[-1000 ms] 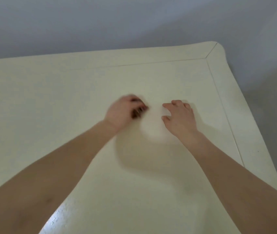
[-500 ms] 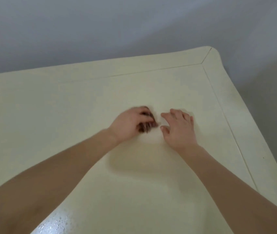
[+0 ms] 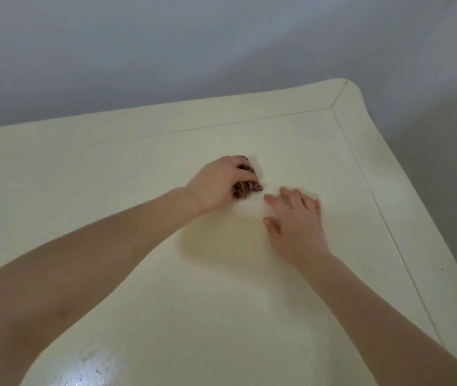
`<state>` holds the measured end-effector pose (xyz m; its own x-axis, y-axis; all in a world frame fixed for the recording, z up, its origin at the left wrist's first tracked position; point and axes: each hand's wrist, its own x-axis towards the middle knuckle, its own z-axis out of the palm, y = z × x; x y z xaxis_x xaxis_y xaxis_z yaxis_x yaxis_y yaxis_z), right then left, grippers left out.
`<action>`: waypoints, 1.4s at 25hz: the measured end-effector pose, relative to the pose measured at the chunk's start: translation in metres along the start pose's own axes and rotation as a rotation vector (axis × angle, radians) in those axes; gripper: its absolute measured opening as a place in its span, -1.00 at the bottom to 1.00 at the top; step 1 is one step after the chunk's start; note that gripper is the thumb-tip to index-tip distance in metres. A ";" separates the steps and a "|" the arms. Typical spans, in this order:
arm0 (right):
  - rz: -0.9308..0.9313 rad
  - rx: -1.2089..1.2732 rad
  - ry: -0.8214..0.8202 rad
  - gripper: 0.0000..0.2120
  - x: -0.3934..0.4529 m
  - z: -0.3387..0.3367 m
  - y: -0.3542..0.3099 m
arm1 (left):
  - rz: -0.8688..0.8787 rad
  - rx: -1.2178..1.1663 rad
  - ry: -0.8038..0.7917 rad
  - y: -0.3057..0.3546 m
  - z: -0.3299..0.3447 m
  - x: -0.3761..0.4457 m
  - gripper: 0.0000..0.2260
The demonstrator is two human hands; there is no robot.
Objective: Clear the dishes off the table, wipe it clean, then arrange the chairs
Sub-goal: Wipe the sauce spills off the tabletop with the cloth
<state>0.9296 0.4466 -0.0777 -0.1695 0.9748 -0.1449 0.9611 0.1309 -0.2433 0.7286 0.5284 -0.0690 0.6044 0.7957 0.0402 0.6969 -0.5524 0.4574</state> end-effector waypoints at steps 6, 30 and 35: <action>-0.007 -0.010 0.008 -0.55 0.002 0.001 0.000 | -0.488 0.110 0.192 -0.064 -0.025 0.087 -0.65; -0.230 0.353 0.063 -0.61 0.015 -0.014 -0.021 | -0.714 -0.423 0.391 0.062 -0.001 -0.052 -0.43; -0.362 0.075 0.032 -0.64 -0.020 0.001 -0.013 | -0.863 -0.036 0.143 0.040 0.001 -0.053 -0.52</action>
<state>0.9204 0.4257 -0.0723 -0.4874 0.8732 -0.0067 0.8214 0.4559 -0.3429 0.7249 0.4643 -0.0536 -0.1843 0.9573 -0.2229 0.8745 0.2633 0.4073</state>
